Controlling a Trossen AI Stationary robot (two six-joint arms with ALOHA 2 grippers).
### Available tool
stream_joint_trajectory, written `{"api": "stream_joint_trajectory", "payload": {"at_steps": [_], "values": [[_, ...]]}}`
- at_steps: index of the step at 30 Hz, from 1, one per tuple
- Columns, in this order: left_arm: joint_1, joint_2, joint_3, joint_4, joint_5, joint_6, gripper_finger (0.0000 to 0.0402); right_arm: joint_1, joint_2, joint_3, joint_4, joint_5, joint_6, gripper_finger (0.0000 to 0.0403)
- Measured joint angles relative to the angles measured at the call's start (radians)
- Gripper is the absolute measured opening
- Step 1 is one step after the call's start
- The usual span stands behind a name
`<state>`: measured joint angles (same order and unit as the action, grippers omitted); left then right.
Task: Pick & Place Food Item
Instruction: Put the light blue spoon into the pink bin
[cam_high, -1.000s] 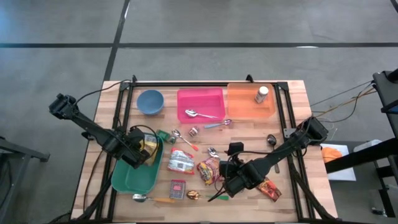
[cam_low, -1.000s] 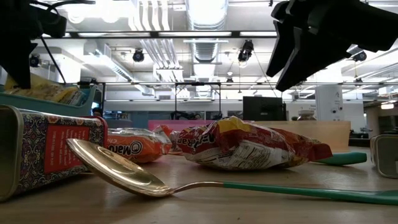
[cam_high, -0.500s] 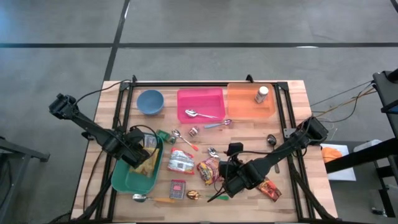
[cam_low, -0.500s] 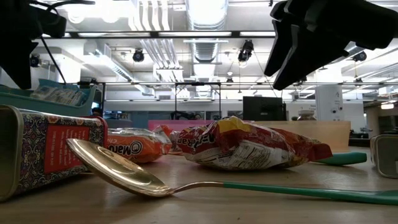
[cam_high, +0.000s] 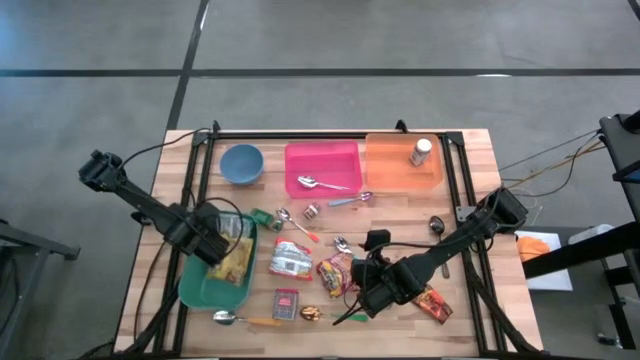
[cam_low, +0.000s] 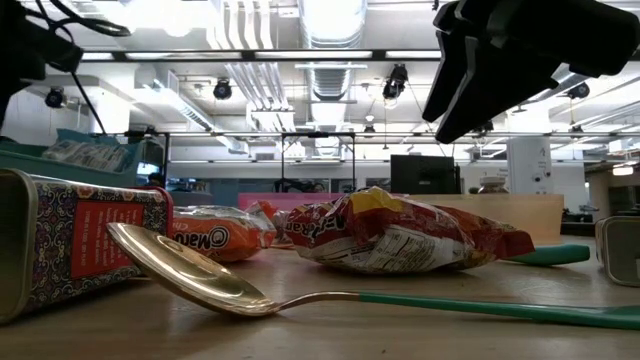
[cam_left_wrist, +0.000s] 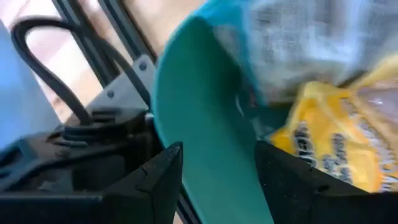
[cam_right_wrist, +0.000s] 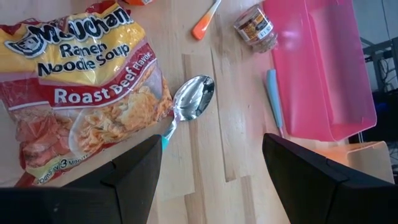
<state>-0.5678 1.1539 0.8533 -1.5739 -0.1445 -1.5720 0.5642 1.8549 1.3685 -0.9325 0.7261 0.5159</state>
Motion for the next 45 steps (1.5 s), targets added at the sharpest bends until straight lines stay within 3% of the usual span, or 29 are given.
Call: {"api": "stream_joint_trajectory", "payload": {"at_steps": [12,45], "values": [[0.002,-0.005,-0.008,0.002,0.055,-0.06,0.0201,0.0,0.0,0.0,0.007,0.0,0.0,0.0277],[0.002,-0.005,-0.008,0.003,0.086,-0.102,0.0202,0.0,0.0,0.0,0.044,0.0,0.0,0.0277]]}}
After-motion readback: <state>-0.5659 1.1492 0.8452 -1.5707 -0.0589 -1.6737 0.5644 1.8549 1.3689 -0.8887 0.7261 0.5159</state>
